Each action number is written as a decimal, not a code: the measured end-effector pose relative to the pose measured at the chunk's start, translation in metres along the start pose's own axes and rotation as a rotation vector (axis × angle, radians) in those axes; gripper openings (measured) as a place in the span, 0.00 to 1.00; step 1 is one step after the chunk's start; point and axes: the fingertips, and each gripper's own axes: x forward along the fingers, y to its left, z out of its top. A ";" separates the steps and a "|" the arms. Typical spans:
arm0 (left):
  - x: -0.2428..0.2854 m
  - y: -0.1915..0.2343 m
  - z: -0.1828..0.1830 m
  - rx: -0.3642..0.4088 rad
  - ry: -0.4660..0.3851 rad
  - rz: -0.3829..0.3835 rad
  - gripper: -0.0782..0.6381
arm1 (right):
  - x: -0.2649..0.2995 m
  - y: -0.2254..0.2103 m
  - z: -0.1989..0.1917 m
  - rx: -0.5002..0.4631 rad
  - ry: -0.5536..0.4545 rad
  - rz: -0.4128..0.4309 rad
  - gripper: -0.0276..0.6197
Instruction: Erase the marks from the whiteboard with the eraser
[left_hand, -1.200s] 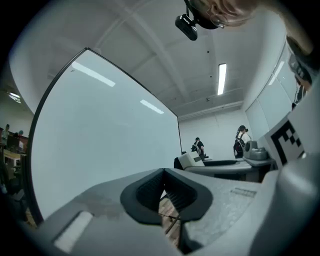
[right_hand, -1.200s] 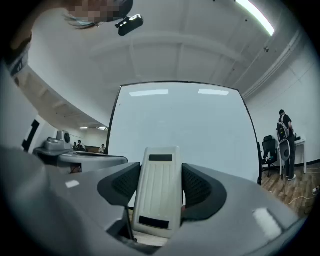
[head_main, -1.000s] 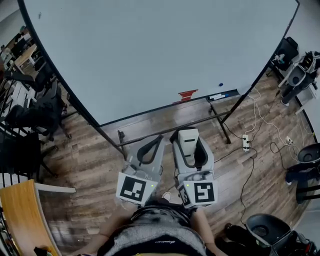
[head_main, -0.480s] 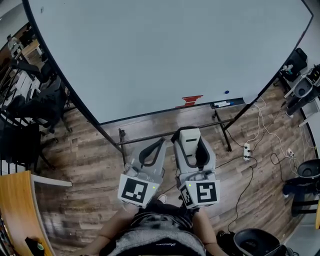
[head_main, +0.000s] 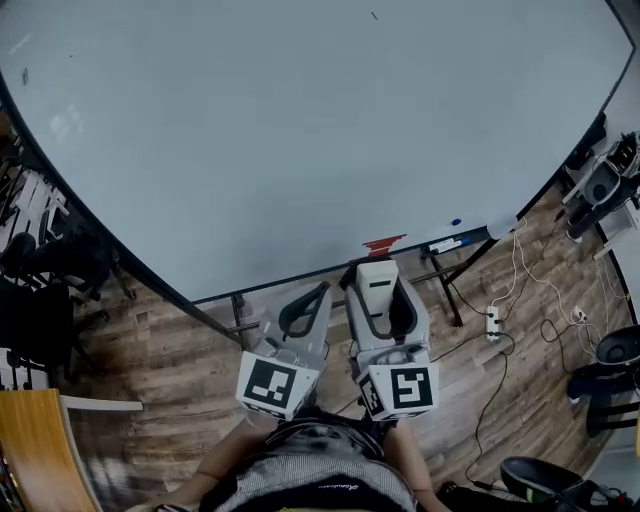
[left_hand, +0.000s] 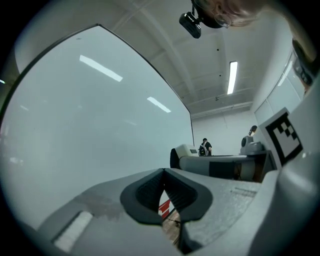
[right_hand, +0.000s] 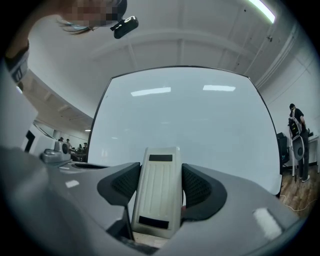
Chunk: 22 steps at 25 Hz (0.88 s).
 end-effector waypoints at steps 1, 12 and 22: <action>0.011 0.008 0.002 0.004 0.000 -0.009 0.11 | 0.013 -0.004 0.001 0.000 -0.001 -0.008 0.46; 0.071 0.060 0.000 -0.006 0.009 -0.109 0.11 | 0.105 -0.024 -0.001 -0.005 -0.033 -0.047 0.45; 0.087 0.064 -0.009 -0.025 0.021 -0.122 0.11 | 0.129 -0.034 0.028 -0.090 -0.136 -0.018 0.45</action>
